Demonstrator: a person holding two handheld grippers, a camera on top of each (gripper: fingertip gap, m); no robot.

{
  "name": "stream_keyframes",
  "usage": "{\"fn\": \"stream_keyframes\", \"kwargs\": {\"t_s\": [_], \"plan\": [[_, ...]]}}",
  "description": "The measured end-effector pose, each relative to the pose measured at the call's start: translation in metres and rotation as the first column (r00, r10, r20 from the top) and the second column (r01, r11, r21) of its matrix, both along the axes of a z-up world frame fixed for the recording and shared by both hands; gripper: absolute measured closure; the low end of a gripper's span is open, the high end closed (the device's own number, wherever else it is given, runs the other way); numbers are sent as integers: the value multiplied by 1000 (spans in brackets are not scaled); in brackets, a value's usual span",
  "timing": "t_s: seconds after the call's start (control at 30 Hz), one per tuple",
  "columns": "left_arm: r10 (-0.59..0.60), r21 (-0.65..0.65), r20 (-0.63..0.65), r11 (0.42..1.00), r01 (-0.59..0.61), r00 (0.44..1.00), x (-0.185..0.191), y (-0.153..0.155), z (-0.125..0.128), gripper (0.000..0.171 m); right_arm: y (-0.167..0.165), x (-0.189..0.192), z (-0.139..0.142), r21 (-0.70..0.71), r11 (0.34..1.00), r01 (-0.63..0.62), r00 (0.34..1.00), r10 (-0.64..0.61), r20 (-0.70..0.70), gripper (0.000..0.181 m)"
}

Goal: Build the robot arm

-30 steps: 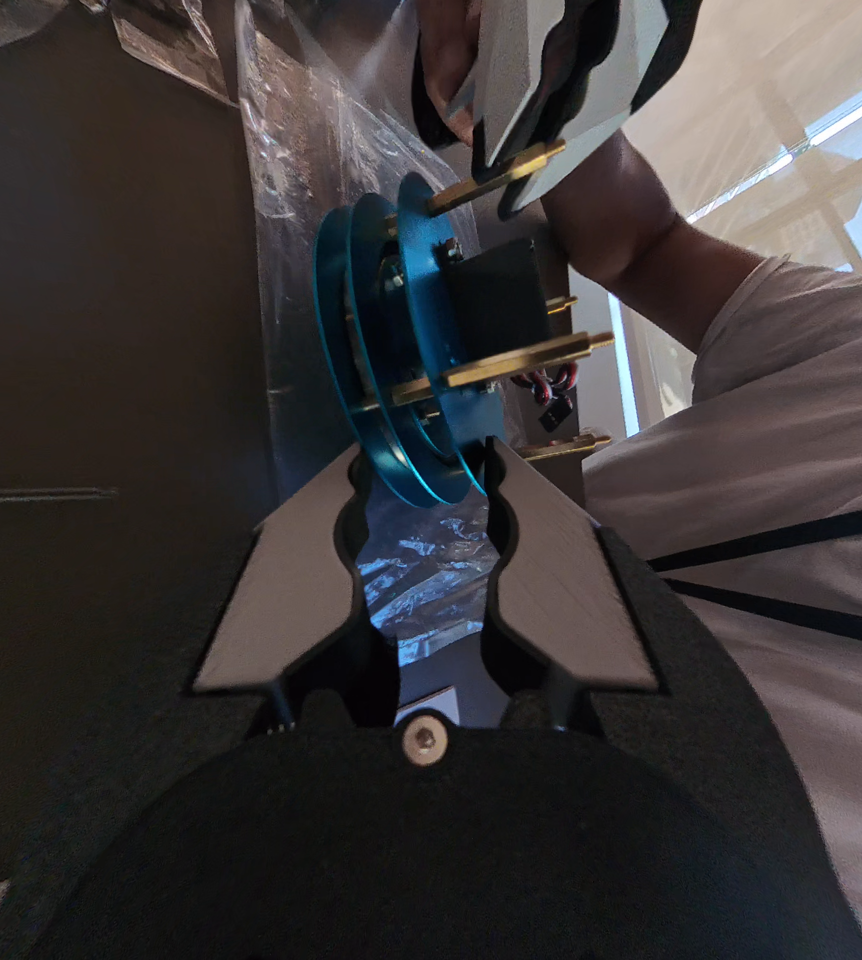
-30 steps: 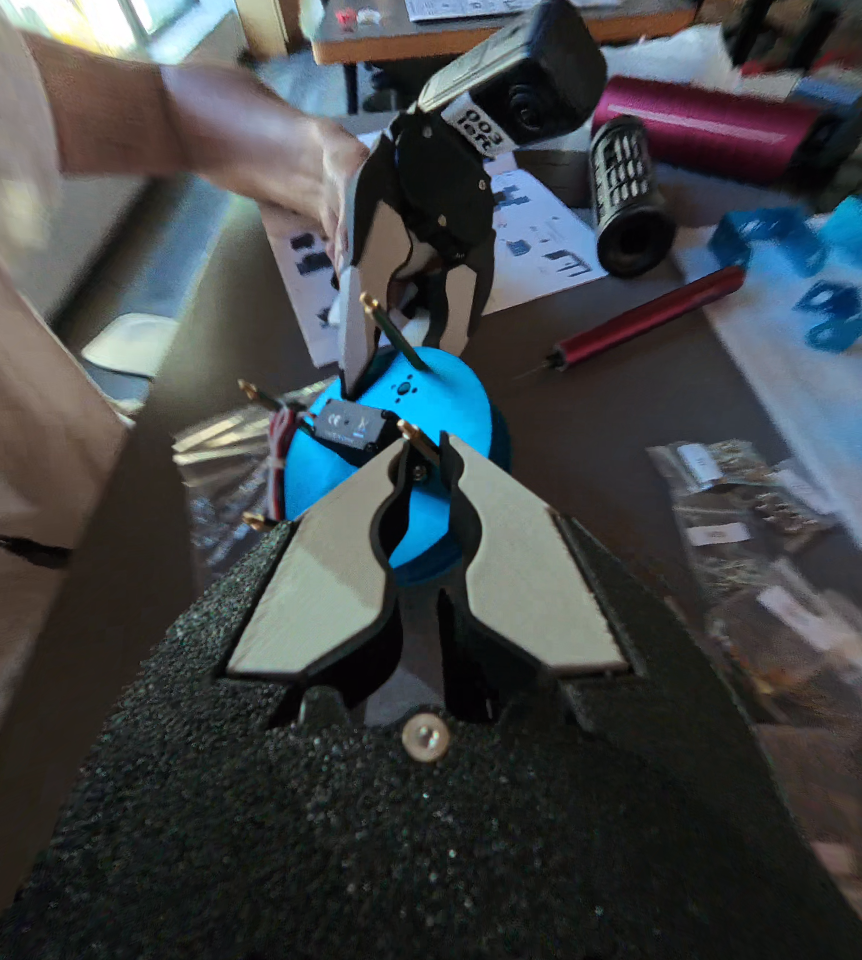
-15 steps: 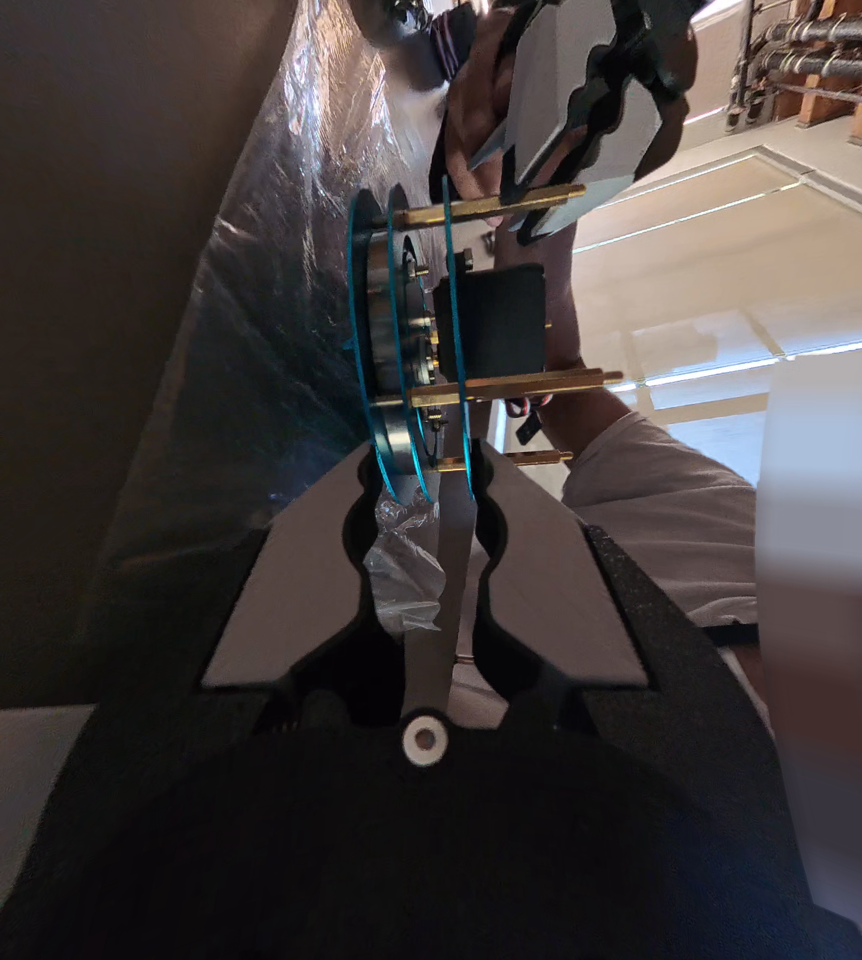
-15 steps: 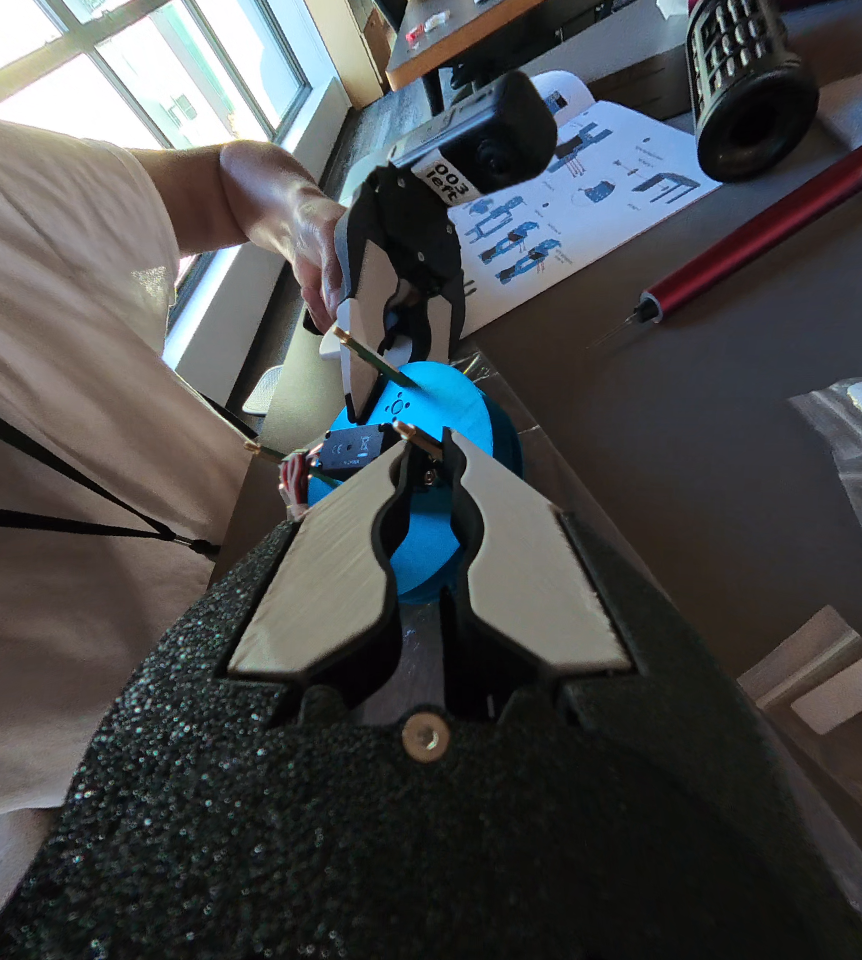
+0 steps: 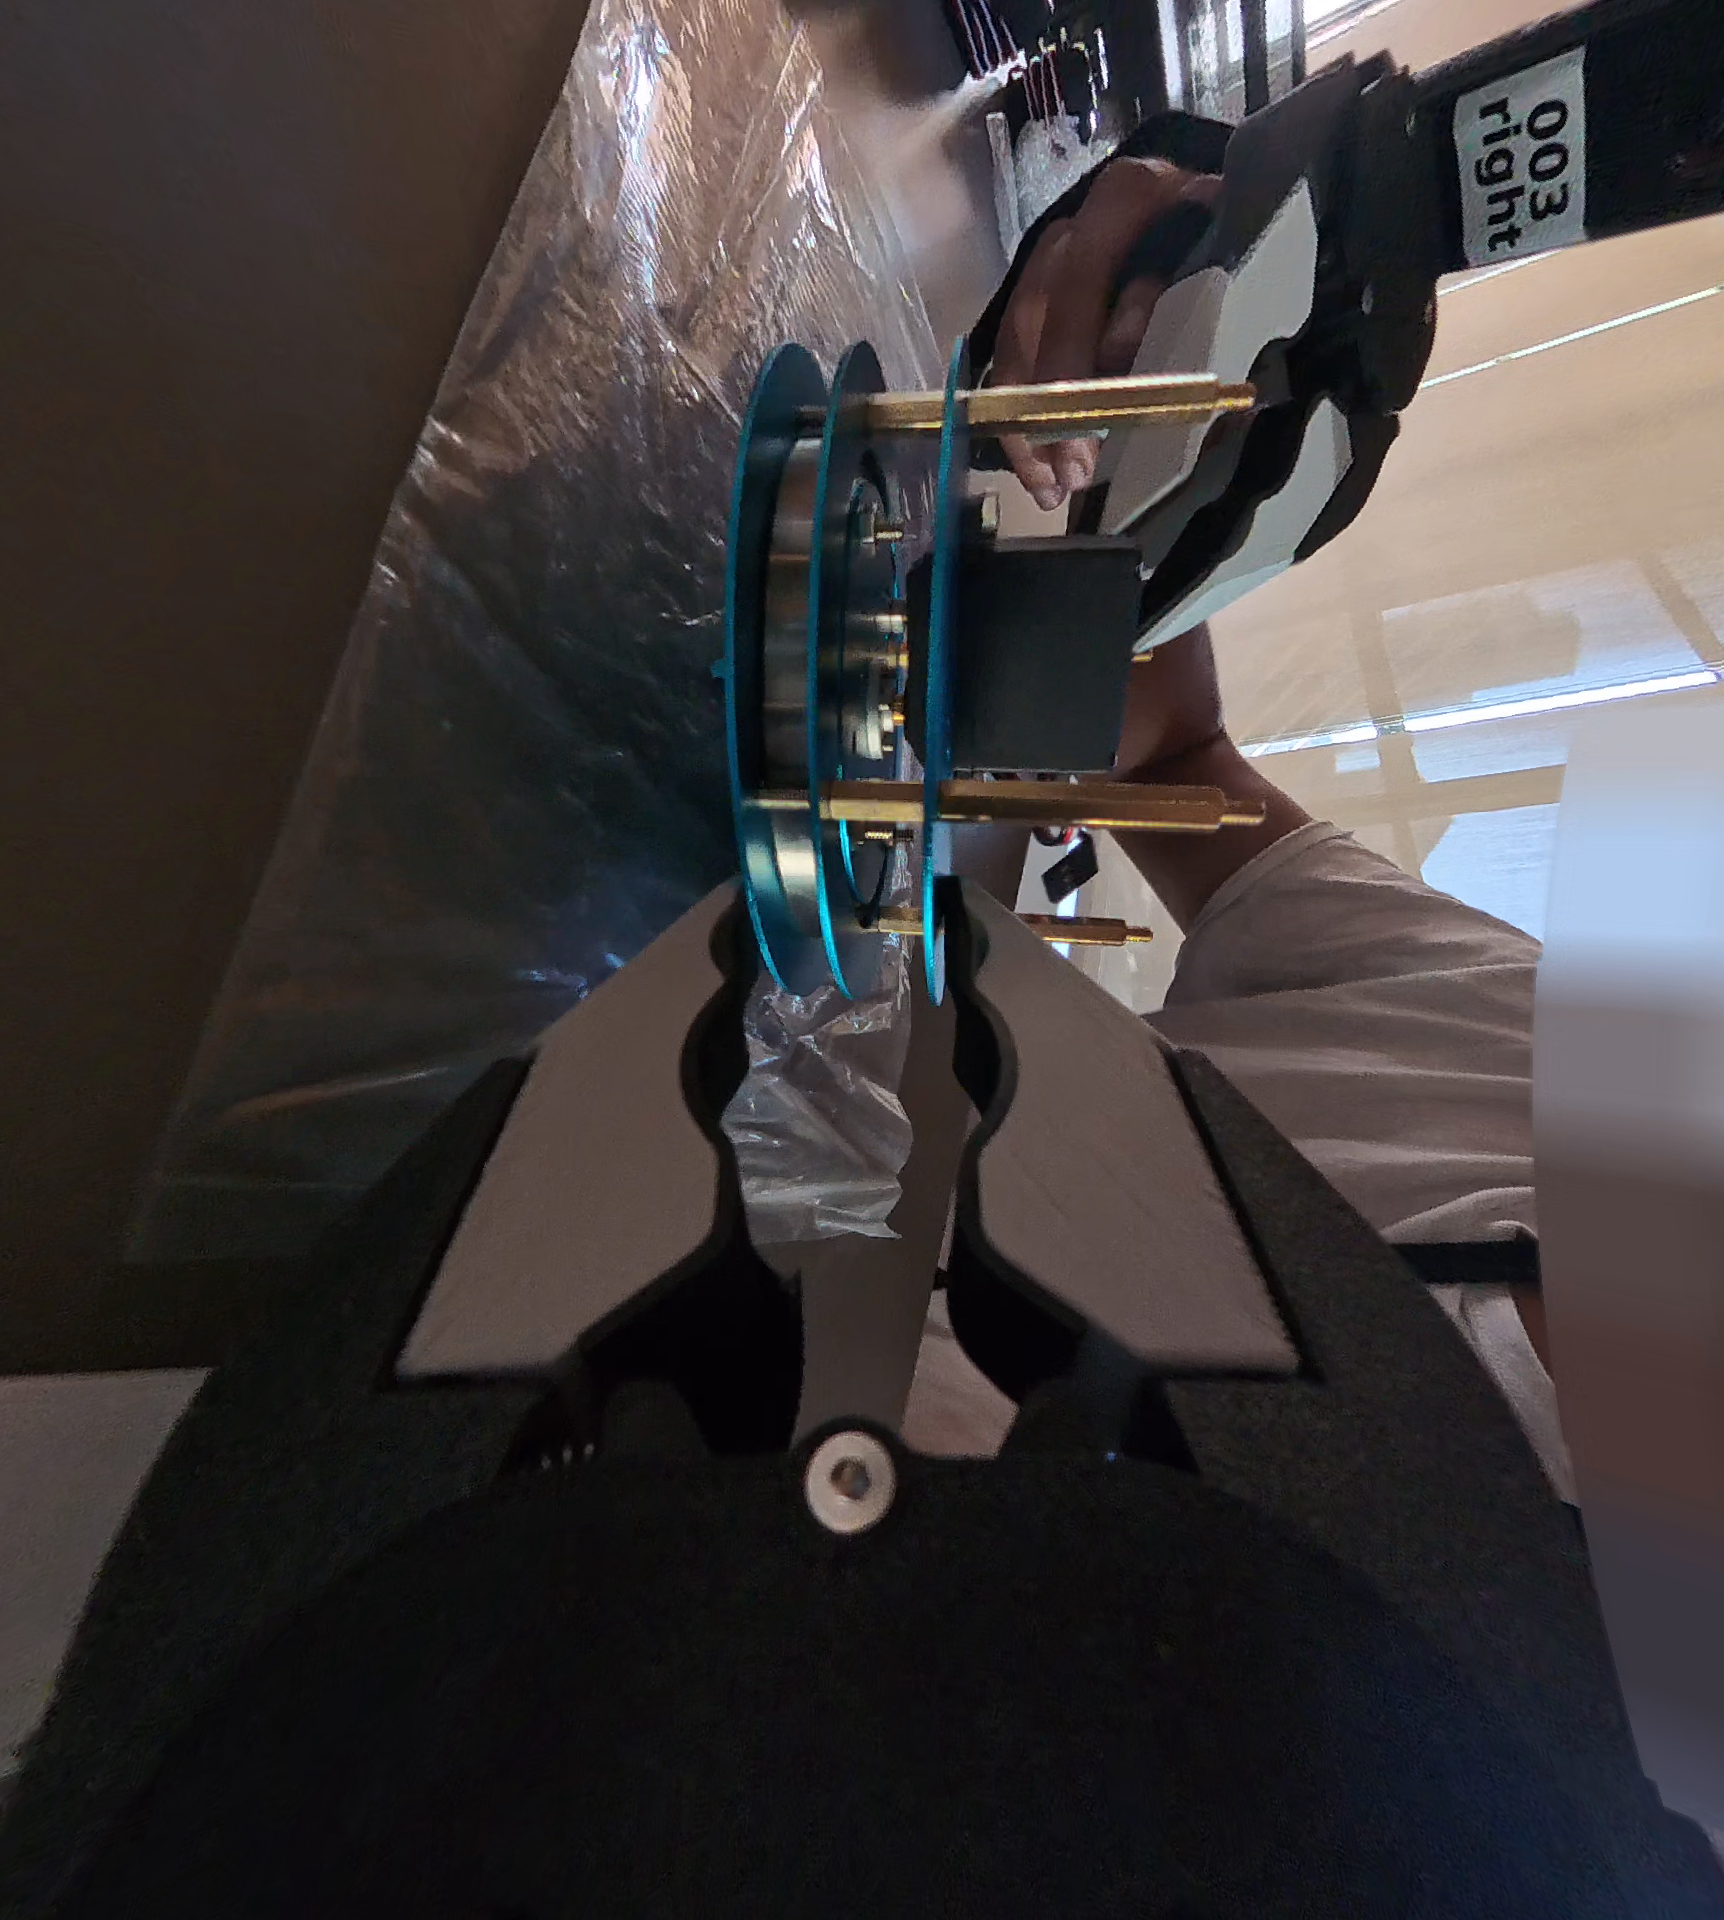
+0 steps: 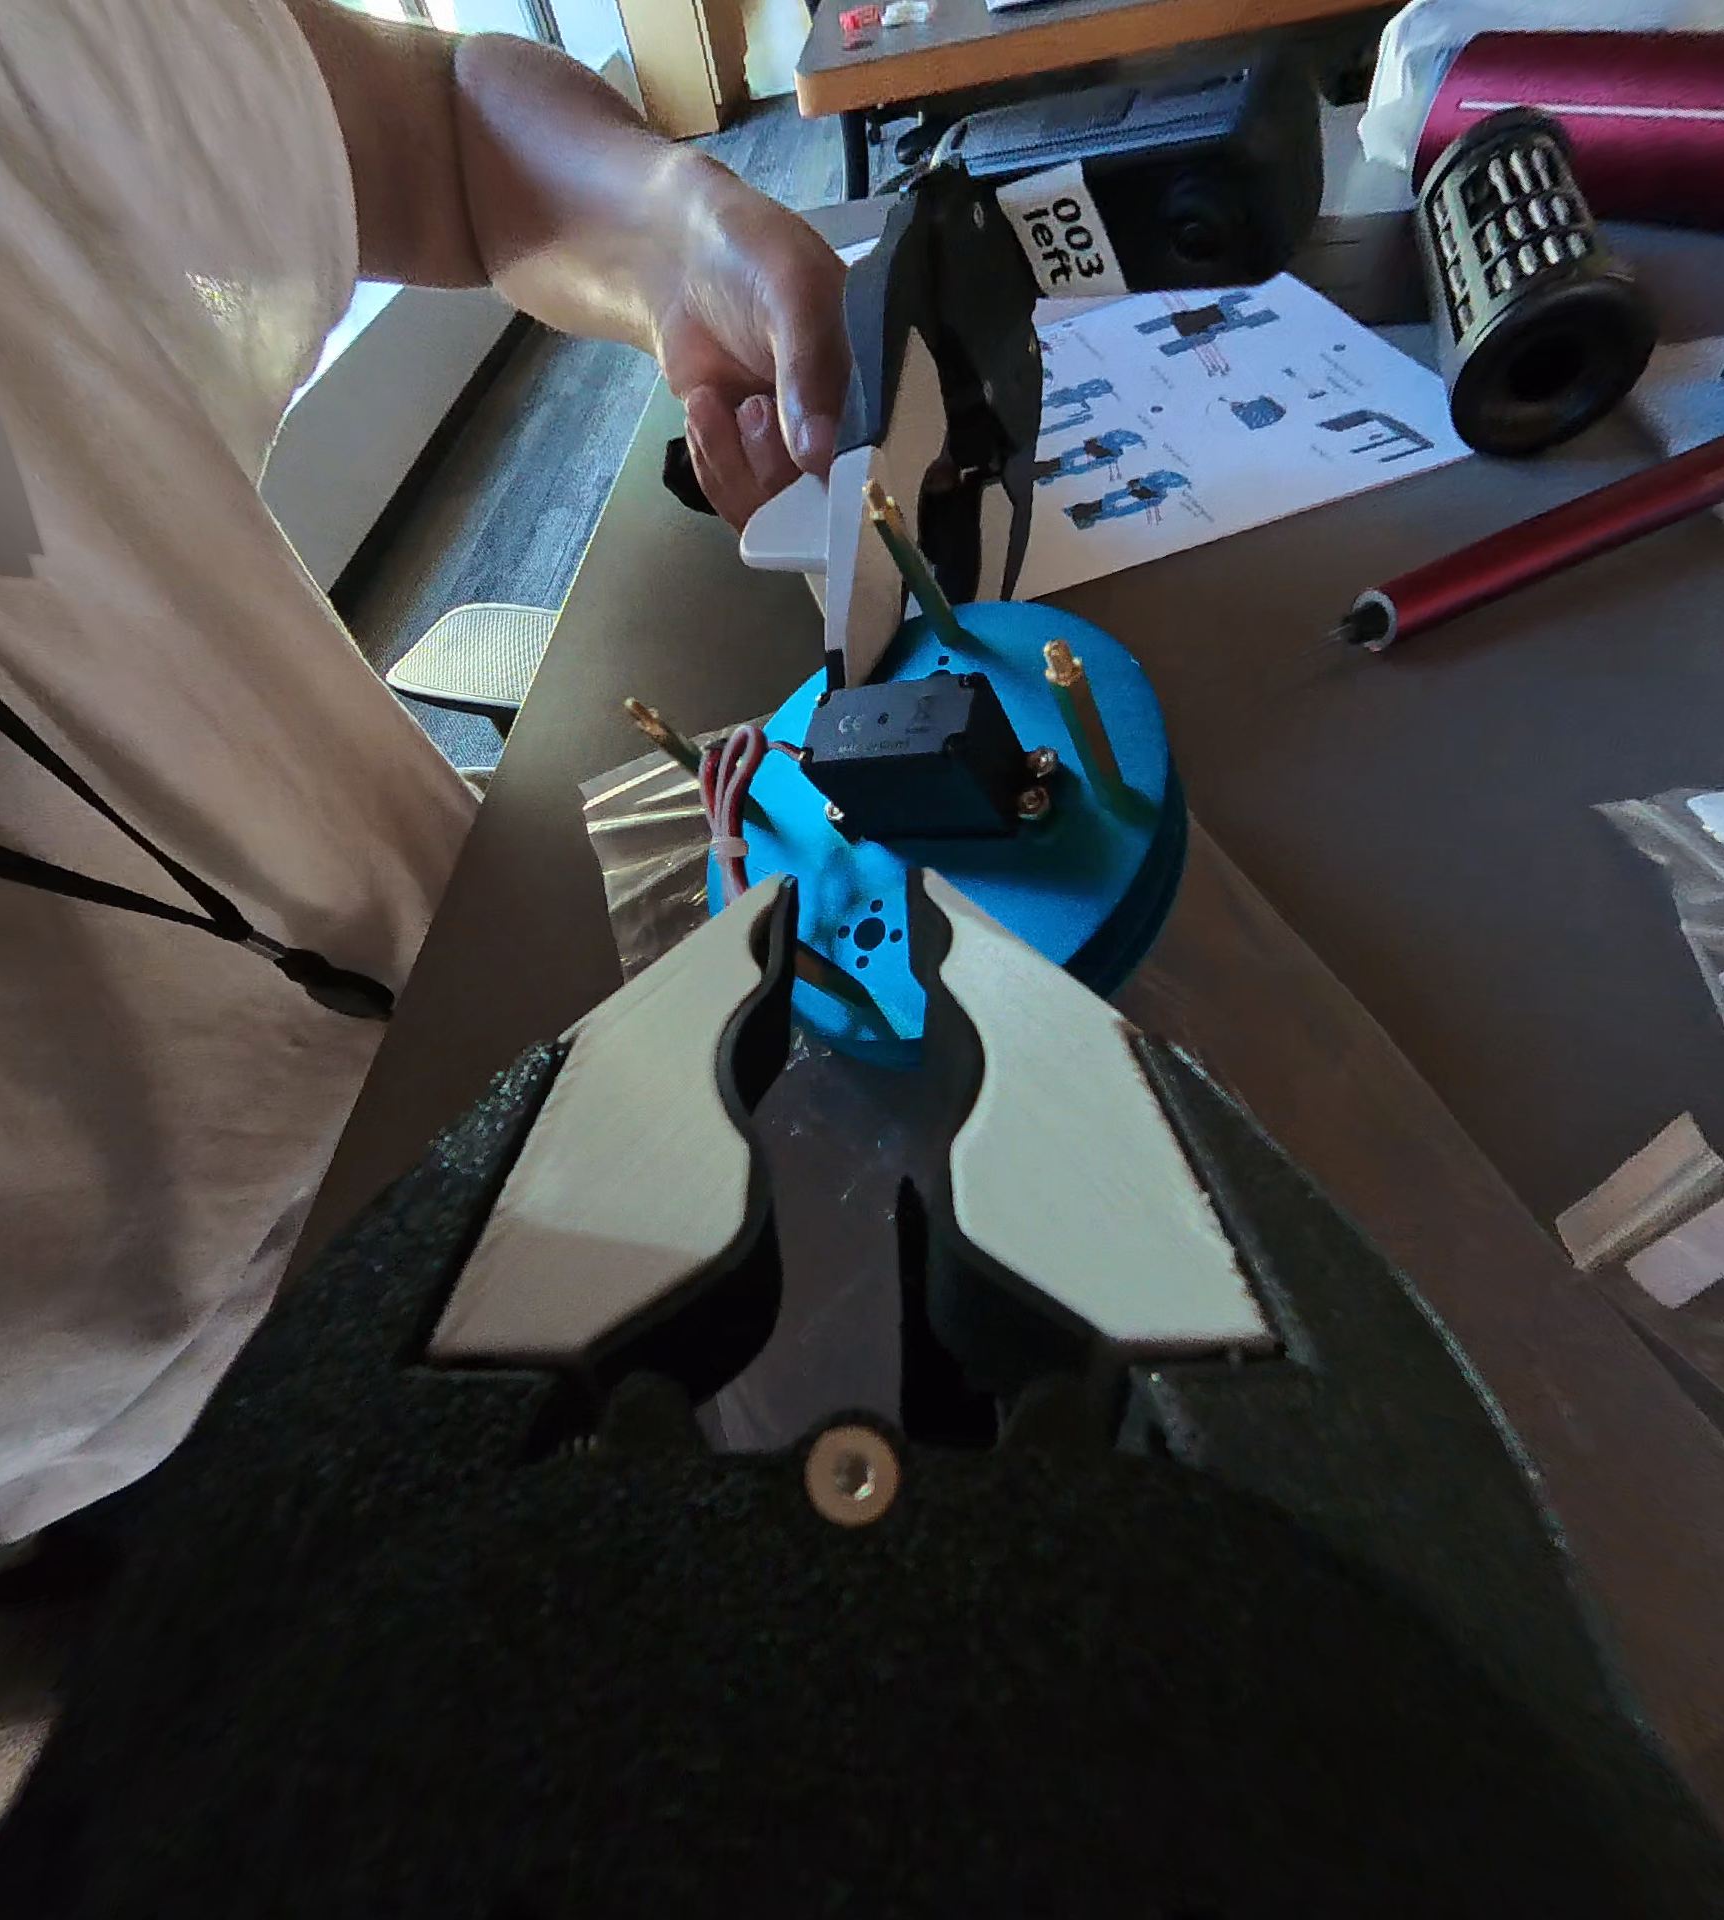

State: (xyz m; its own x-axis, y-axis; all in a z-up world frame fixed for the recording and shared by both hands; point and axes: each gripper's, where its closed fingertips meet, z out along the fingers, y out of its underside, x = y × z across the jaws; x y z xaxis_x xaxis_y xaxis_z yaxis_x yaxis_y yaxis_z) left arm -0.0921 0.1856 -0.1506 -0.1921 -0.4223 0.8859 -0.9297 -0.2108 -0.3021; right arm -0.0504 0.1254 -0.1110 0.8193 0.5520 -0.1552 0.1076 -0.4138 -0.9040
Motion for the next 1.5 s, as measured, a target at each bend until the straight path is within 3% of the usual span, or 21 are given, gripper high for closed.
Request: {"fn": "stream_keyframes", "kwargs": {"t_s": [0.13, 0.23, 0.33, 0.43, 0.53, 0.6, 0.67, 0.7, 0.77, 0.83, 0.9, 1.03, 1.1, 1.17, 1.3, 1.4, 1.5], "plan": [[21, 31, 14, 999, -22, 1000, 3, 6, -4, 131, -3, 2, 18, 47, 999, -10, 999, 12, -47, 153], [48, -6, -14, 999, -48, 999, 5, 8, -6, 130, 0, 0, -6, -33, 999, 1, 1000, 0, 29, 146], [58, 10, 2, 998, -58, 998, 7, 10, -7, 127, 11, -1, -22, -61, 997, 39, 992, -31, 126, 176], [66, 47, 39, 997, -68, 997, 7, 16, -7, 126, 13, 1, -20, -59, 998, 30, 994, -24, 102, 177], [101, 131, 166, 984, -123, 981, 13, 37, 4, 126, 11, 7, -19, -61, 997, 44, 996, -38, 86, 177], [23, 274, 348, 954, -125, 937, 18, 43, 12, 127, 13, 8, -17, -60, 997, 52, 996, -47, 69, 177], [-141, 457, 510, 880, -128, 849, 24, 41, 14, 130, 17, 7, -12, -54, 997, 63, 997, -61, 45, 178], [-218, 524, 566, 839, -143, 795, 28, 38, 14, 136, 19, 7, -9, -60, 996, 67, 998, -66, 24, 178], [-336, 617, 612, 769, -167, 716, 34, 35, 11, 164, 25, 5, -1, -70, 994, 81, 996, -83, -24, 178], [-371, 659, 602, 730, -179, 707, 42, 38, 6, 163, 31, 3, 7, -109, 991, 78, 995, -85, -56, 178], [-294, 612, 575, 774, -162, 764, 49, 43, 7, 164, 40, 9, 13, -161, 982, 104, 992, -113, -48, 178], [-144, 381, 486, 923, -60, 862, 54, 52, 31, 166, 57, 15, 47, -250, 962, 108, 969, -158, -188, 177], [-139, 301, 463, 954, -7, 875, 52, 52, 40, 166, 61, 12, 60, -305, 949, 76, 950, -162, -266, 178], [-130, 288, 457, 957, -9, 880, 53, 54, 47, 167, 62, 10, 64, -296, 953, 70, 955, -149, -255, 178], [-220, 465, 607, 878, -117, 764, 60, 64, 78, 167, 56, 2, 77, -144, 987, 70, 989, -87, -117, 176], [-268, 515, 673, 839, -177, 689, 64, 61, 121, 166, 54, -5, 121, 19, 998, 54, 997, -53, -55, 177], [-289, 526, 757, 802, -283, 586, 71, 64, 184, 167, 56, -5, 175, 176, 982, 70, 995, -81, 56, 177]]}}
